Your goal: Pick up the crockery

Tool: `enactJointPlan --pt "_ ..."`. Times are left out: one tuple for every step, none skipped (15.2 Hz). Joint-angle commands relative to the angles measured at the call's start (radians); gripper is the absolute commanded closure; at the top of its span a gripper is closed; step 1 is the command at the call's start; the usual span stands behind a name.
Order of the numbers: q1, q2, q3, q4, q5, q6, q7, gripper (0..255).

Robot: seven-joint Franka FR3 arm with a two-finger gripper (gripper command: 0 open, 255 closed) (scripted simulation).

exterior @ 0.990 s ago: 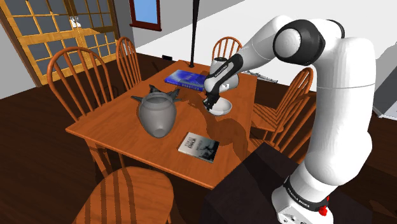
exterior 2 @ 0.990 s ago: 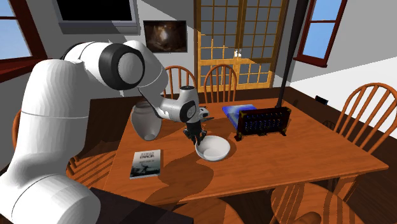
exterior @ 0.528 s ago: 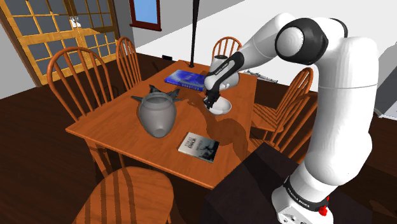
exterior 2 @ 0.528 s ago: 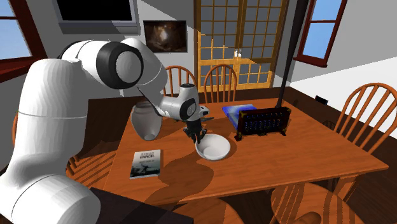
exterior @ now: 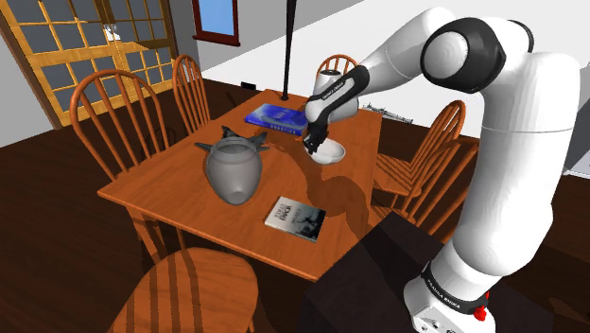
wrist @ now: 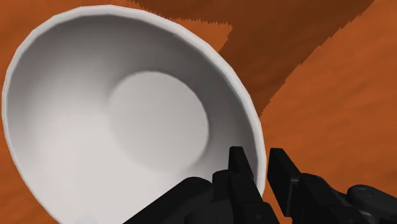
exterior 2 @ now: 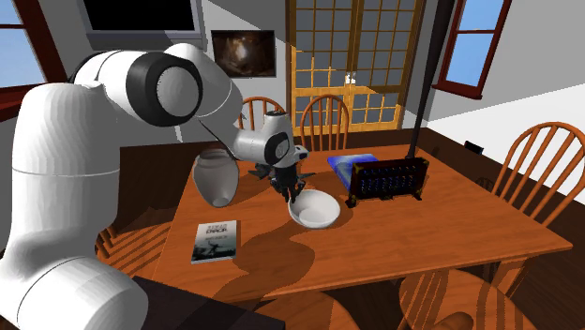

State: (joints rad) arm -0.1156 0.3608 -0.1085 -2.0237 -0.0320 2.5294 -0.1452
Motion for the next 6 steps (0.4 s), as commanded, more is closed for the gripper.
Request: enactJointPlan --pt "0.001 -0.022 -0.001 0.001 -0.002 -0.023 0.0 255" --pt "0.002 -0.031 -0.002 0.003 -0.003 -0.034 0.0 255" --pt "0.002 -0.04 -0.002 0.006 -0.004 -0.045 0.0 255" --pt "0.003 -0.048 -0.002 0.009 -0.004 -0.057 0.0 255" --pt "0.003 -0.05 -0.002 0.009 -0.004 -0.058 0.0 255" --pt "0.003 -0.049 -0.002 0.009 -0.004 -0.058 0.0 255"
